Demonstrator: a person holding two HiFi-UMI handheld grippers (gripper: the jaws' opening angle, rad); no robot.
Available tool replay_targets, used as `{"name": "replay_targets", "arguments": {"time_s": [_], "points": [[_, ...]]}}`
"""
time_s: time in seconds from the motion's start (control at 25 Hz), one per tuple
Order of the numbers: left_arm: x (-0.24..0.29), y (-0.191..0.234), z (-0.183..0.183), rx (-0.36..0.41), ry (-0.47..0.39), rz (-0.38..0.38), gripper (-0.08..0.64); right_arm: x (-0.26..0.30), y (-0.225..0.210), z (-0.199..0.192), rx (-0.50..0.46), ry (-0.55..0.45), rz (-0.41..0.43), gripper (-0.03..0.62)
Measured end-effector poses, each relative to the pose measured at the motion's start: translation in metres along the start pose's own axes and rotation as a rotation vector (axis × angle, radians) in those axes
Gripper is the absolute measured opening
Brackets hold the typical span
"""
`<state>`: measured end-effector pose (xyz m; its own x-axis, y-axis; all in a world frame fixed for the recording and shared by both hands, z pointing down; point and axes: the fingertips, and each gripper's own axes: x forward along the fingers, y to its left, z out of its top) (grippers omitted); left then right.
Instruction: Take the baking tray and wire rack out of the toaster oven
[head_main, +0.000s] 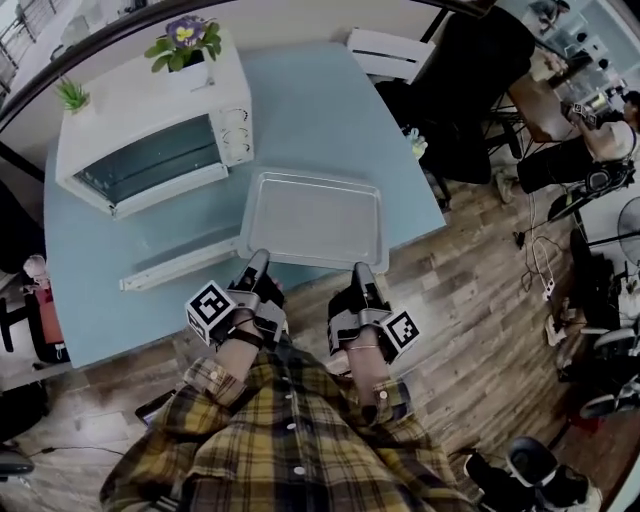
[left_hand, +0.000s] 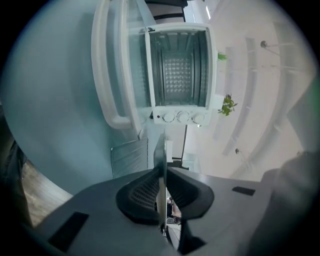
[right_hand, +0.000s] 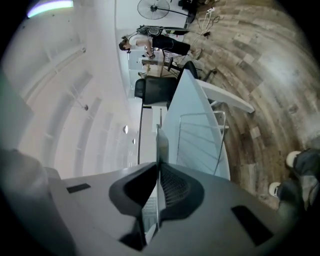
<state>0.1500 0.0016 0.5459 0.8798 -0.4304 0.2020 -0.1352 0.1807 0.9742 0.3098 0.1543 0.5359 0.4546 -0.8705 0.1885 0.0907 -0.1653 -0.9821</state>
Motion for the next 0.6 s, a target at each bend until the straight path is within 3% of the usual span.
{"name": "replay_targets", "arguments": {"time_s": [0.28, 0.6], "points": [[0.03, 0.027, -0.036, 0.031, 0.112, 0.081, 0.041, -0.012, -0.036, 0.041, 0.025, -0.09, -0.057, 0.029], [0.041, 0.051, -0.036, 0.038, 0.13, 0.137, 0.037, -0.001, -0.065, 0.048, 0.032, -0.105, -0.093, 0.026]]}}
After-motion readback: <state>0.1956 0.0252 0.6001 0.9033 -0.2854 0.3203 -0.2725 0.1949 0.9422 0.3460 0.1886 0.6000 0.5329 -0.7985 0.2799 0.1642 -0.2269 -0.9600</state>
